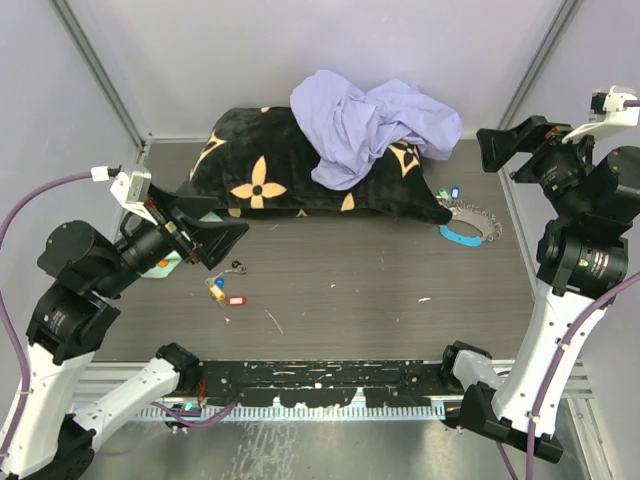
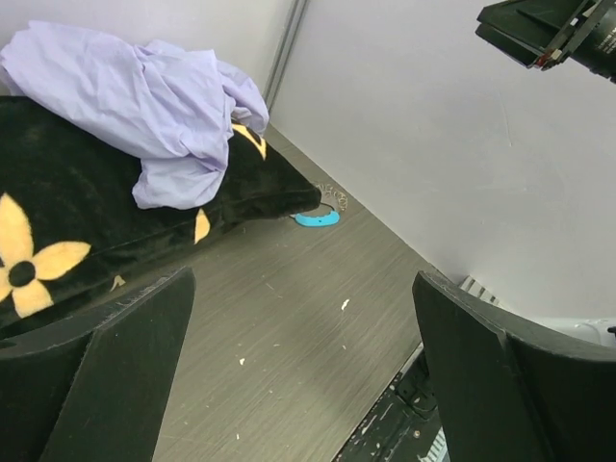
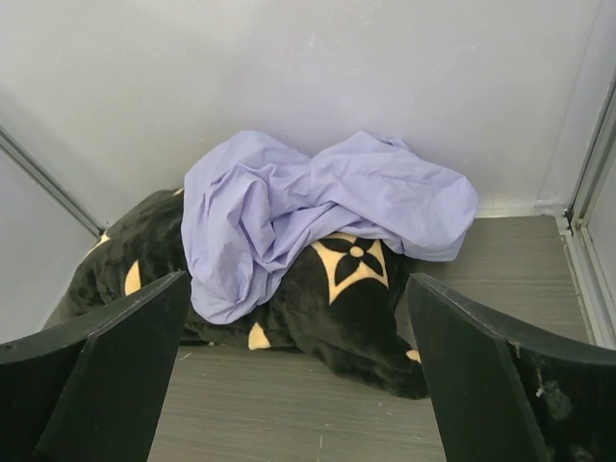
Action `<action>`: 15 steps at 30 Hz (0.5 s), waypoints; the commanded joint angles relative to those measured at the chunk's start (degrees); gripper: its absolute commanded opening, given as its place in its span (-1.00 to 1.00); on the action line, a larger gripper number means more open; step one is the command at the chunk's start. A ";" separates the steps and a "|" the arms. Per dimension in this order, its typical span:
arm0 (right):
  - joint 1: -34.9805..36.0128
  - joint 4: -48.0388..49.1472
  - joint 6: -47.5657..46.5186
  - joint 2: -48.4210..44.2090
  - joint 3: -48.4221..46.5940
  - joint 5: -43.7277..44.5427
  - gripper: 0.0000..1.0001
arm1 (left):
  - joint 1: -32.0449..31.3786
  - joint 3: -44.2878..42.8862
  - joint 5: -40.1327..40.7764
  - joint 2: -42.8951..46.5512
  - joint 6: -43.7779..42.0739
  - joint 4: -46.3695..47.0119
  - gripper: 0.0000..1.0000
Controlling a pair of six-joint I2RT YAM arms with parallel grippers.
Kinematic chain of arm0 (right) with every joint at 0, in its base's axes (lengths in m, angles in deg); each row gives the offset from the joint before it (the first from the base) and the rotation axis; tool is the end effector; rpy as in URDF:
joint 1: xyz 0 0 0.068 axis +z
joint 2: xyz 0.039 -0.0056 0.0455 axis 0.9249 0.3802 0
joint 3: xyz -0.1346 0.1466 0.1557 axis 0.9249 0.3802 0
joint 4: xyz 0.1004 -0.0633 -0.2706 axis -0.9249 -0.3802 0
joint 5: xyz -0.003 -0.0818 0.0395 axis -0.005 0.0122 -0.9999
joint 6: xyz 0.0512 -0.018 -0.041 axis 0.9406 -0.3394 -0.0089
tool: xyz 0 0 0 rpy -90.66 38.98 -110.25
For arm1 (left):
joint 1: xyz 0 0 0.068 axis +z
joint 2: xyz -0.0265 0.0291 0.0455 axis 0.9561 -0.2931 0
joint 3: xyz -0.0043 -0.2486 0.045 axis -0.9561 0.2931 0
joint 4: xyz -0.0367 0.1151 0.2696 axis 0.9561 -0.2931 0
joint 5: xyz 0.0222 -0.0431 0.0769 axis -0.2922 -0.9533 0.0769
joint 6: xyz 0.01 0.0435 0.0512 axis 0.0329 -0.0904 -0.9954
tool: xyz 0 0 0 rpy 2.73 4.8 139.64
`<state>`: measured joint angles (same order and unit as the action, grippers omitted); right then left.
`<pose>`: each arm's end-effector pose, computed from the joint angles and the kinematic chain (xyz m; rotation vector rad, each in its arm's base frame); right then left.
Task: Remove the keys from the keyring
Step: Pick up the keyring from the corner of the board.
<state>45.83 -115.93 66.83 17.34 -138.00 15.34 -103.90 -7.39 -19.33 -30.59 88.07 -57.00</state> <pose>0.1886 -0.0438 0.5473 0.0319 1.5210 0.3331 0.1301 -0.0954 0.4945 0.3612 1.5113 -0.9409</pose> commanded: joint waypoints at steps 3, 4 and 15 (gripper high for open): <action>0.03 4.25 1.31 -1.11 3.28 -1.38 1.00 | 0.35 1.59 -2.50 0.52 1.14 2.29 0.96; 0.05 5.27 1.25 -1.51 4.40 -2.45 1.00 | 0.35 2.26 -2.68 0.62 1.48 2.72 0.96; 0.10 2.06 -27.58 -0.43 17.02 -9.31 1.00 | 0.36 18.95 -8.29 0.80 9.69 16.47 0.96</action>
<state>45.83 -112.11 54.13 15.81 -123.80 9.53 -103.90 6.20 -23.40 -29.50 93.05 -50.93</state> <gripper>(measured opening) 0.999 0.981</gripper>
